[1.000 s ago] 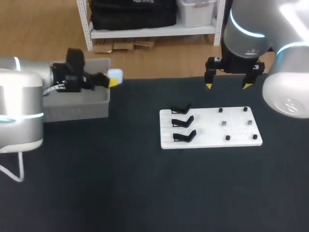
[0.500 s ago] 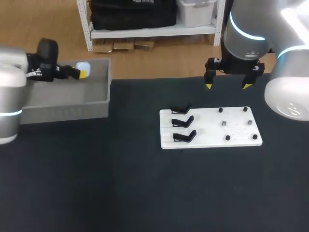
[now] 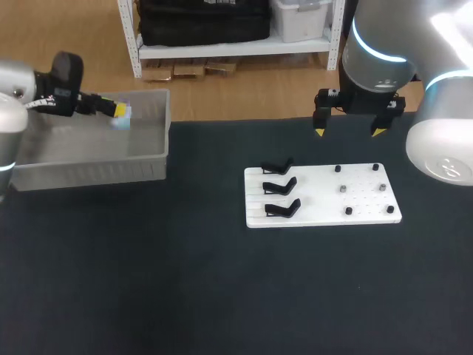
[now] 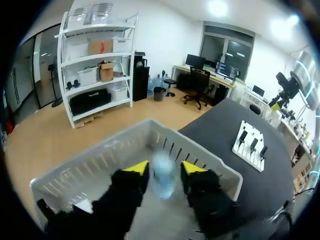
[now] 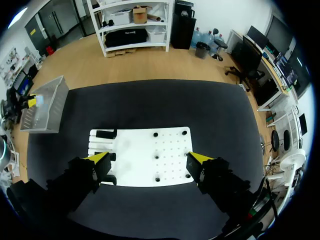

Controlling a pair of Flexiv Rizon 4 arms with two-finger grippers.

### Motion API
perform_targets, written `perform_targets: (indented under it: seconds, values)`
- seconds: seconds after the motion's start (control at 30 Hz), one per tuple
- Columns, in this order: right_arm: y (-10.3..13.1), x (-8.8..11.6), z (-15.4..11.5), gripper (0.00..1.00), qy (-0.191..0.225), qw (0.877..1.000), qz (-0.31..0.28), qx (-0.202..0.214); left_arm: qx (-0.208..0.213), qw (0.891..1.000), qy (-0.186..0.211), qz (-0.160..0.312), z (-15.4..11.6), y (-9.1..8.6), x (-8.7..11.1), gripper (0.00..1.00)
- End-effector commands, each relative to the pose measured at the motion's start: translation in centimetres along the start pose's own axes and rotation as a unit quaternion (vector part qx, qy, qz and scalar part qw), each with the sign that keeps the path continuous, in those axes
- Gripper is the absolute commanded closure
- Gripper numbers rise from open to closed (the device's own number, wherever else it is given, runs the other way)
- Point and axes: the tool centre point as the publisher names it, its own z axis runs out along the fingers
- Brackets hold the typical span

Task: Pick up each earbud case from the left stands, insert the matching earbuds, close the lid, and place the case in the box.

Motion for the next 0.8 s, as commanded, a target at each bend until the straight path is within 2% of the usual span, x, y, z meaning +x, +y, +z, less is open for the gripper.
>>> perform_targets:
  seconds: [0.03,0.2,0.8]
  values:
    - [-0.1,0.3,-0.1,0.00,-0.005,1.000,0.001,0.000,-0.004,1.000,0.011,0.011,-0.8,-0.4,-0.8,0.00]
    - [-0.1,0.3,-0.1,0.00,-0.005,1.000,0.001,0.000,-0.009,0.999,-0.002,0.041,-2.2,-1.6,-2.3,0.00]
    - [-0.1,0.3,-0.1,0.00,-0.005,1.000,0.001,0.000,-0.009,0.999,-0.002,0.041,-2.2,-1.6,-2.3,0.00]
